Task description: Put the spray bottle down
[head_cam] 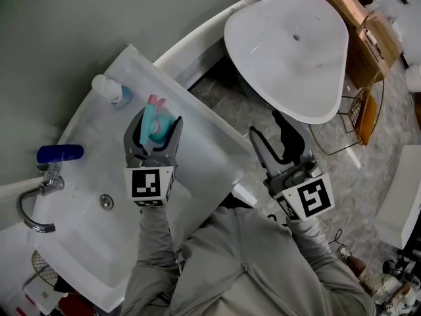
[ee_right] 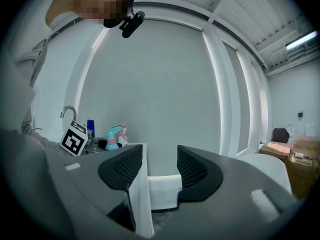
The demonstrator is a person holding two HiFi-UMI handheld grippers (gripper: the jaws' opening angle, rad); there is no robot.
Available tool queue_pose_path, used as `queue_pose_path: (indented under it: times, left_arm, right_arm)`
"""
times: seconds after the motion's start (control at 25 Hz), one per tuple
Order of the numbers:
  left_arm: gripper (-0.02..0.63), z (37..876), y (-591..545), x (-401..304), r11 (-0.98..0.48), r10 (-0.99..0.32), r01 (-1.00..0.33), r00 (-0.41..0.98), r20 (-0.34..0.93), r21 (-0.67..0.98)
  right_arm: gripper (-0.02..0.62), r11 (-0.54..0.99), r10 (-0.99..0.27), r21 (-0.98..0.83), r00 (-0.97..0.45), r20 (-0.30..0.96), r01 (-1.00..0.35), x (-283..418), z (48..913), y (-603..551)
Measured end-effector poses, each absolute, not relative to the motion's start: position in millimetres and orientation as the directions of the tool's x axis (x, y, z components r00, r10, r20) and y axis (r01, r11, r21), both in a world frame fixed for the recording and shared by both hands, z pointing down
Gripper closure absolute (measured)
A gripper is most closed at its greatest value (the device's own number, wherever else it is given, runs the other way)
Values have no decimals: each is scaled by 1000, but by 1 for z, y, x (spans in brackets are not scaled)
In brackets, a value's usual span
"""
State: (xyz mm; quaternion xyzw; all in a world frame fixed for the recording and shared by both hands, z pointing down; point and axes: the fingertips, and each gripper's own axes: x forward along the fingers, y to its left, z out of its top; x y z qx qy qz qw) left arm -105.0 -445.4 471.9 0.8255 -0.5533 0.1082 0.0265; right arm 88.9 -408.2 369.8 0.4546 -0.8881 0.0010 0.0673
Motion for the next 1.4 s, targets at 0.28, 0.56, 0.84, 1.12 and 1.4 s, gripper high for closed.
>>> queue_pose_path:
  times: [0.28,0.56,0.84,1.12,1.4]
  left_arm:
    - [245,475,-449,-98,-403,-904,-909,377,202,-108]
    - [245,478,-451,-97,-408,-903,-907,383,192,-110]
    - [245,478,-451,-95,-409,-905,-906,387,177,-109]
    - [245,479,-451,-95,-410,-904,-905,388,179,-113]
    - [244,480,-452,-96,-398,-909,-911,376,182,-108]
  right_arm:
    - [379,581,-811,68,-570,133,-811,88,372,-409]
    - [380,581,-811,76,-568,143,-811,86,373,-410]
    - [380,578,-813,79,-564,145,-812,87,373,-410]
    - [380,580,-811,80,-567,143,-811,87,373,-410]
    - [379,578,-813,79,-565,139,-812,88,371,-410]
